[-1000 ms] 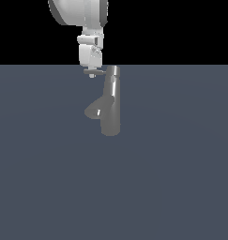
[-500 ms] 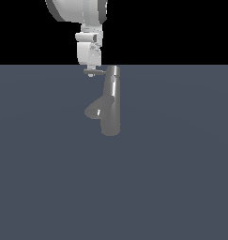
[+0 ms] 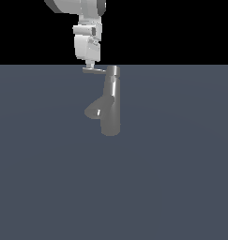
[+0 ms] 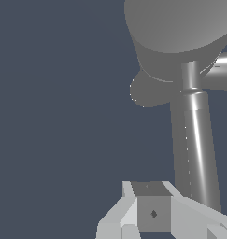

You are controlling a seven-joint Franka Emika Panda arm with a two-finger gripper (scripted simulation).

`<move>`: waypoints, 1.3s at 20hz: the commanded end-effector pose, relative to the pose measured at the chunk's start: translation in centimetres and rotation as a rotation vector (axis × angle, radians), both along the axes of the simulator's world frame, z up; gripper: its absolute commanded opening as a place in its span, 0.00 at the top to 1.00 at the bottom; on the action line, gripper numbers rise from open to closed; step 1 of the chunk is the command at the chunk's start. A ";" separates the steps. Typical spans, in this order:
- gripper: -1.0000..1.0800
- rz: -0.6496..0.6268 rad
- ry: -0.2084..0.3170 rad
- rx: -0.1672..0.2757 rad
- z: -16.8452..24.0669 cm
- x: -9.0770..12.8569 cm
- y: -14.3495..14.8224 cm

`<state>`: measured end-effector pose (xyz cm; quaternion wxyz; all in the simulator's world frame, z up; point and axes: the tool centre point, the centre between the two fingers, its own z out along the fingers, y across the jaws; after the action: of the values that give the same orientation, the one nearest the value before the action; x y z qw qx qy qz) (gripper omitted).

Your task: Turn on the faucet by rotating a designated handle.

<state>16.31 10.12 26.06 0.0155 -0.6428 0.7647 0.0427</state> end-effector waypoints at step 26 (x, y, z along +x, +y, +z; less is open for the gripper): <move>1.00 -0.015 0.002 -0.006 2.2 -4.9 -0.8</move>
<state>11.77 9.74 28.16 0.0148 -0.6383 0.7686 0.0402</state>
